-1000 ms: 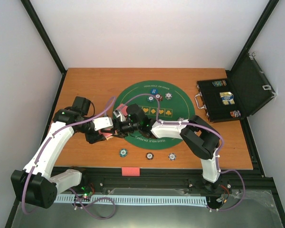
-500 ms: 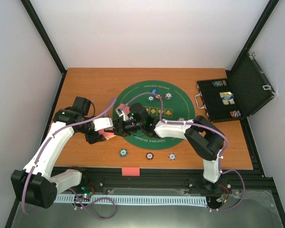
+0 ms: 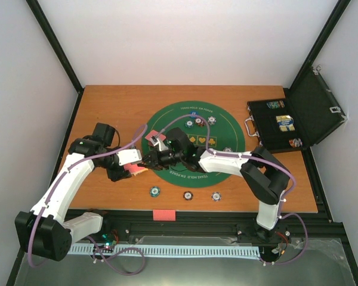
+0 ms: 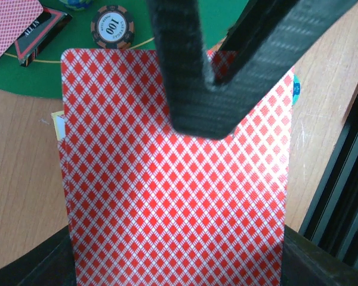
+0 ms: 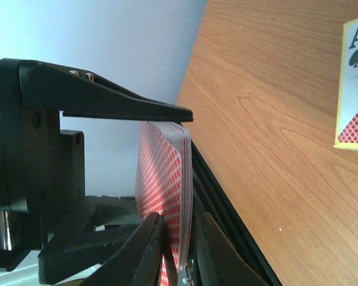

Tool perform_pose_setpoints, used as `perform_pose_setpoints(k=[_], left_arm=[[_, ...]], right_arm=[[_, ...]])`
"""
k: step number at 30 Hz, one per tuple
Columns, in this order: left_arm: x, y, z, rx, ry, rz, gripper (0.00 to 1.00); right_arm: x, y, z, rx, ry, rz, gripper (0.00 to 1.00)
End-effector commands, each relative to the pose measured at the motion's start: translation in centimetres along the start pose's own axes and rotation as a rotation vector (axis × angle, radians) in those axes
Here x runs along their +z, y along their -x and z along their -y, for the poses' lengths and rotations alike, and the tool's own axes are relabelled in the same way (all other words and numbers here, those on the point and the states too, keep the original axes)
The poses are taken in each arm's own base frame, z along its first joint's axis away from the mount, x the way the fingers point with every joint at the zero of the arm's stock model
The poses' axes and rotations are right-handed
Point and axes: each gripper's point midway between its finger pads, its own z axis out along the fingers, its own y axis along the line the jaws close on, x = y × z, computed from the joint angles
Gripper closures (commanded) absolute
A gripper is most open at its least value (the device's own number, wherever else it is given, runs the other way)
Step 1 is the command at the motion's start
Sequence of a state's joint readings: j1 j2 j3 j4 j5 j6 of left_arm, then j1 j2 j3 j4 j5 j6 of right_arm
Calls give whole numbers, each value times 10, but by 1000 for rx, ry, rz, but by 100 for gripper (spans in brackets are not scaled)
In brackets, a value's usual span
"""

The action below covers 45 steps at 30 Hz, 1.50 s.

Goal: Distribute texas hold em gaming equipment

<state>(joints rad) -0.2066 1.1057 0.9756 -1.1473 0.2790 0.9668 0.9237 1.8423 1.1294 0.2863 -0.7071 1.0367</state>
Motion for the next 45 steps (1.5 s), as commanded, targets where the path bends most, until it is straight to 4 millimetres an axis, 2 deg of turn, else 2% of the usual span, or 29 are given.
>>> perform_pose_setpoints(k=[1, 6, 14, 17, 20, 27, 33, 39, 42, 45], left_arm=[[-3, 6, -11, 21, 42, 16, 99], [-3, 6, -13, 21, 47, 13, 99], [-1, 2, -13, 21, 52, 1, 99], [-1, 1, -14, 20, 57, -8, 99], [-1, -1, -15, 22, 65, -15, 99], [1, -2, -18, 13, 73, -26, 99], [0, 1, -20, 0, 71, -20, 99], [-1, 5, -25, -10, 70, -20, 99], [-2, 7, -27, -18, 68, -16, 99], [-2, 9, -28, -24, 63, -14, 99]], right_arm=[[-11, -4, 13, 17, -60, 6, 85], [-17, -3, 9, 12, -57, 19, 97], [-29, 2, -5, 7, 7, 58, 97], [-46, 10, 1, 11, -10, 85, 97], [-76, 25, 9, 22, -21, 137, 97], [-161, 80, 38, 38, -104, 260, 97], [-221, 144, 86, 105, -200, 338, 97], [-250, 215, 137, 159, -268, 376, 97], [-249, 238, 159, 184, -284, 369, 97], [-239, 253, 185, 222, -285, 354, 97]])
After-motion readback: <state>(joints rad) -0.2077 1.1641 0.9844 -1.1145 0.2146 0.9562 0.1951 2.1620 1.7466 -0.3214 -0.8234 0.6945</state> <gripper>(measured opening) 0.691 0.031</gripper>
